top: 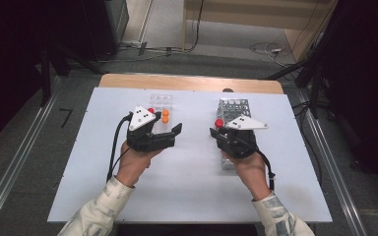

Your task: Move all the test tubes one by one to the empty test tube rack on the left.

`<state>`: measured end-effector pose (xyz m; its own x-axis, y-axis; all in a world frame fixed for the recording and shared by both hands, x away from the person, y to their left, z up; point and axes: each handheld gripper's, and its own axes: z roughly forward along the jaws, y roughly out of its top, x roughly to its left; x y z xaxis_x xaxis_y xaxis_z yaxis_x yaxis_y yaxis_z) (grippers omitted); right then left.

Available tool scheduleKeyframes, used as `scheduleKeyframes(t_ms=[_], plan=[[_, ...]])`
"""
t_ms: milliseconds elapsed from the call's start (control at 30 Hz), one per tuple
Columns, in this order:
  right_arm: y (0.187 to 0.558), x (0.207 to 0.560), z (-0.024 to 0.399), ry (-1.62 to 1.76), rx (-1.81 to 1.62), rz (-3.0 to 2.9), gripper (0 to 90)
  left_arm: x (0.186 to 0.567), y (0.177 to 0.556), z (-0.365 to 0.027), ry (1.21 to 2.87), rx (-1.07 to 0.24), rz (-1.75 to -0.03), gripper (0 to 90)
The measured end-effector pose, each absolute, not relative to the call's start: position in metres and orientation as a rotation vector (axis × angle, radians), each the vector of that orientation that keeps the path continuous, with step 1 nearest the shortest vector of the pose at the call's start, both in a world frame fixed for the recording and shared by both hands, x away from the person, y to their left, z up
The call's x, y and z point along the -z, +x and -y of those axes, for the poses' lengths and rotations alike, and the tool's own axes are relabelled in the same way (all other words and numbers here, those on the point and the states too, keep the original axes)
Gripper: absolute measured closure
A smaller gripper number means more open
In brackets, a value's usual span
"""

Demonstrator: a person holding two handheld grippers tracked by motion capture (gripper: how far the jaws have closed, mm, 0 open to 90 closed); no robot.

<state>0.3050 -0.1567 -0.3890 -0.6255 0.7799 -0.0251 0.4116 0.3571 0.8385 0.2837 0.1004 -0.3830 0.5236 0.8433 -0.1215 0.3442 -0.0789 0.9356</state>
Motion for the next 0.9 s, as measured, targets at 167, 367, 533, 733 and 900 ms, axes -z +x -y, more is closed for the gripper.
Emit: scheduleKeyframes(t_ms=[167,367,533,733,900], plan=[[0.301,0.397,0.142,0.994,-1.173,-2.252,72.1,0.384,0.280,-0.092,1.686,-0.555,-0.992,22.2],[0.295,0.405,0.128,0.967,-1.167,-2.310,72.0,0.388,0.276,-0.080,1.720,-0.529,-0.956,23.4],[0.293,0.411,0.121,0.948,-1.165,-2.345,72.0,0.391,0.274,-0.073,1.745,-0.513,-0.924,24.9],[0.290,0.416,0.113,0.922,-1.160,-2.377,72.0,0.396,0.273,-0.066,1.775,-0.454,-0.884,35.4],[0.286,0.416,0.109,0.908,-1.167,-2.389,72.0,0.398,0.272,-0.064,1.788,-0.435,-0.860,46.5]])
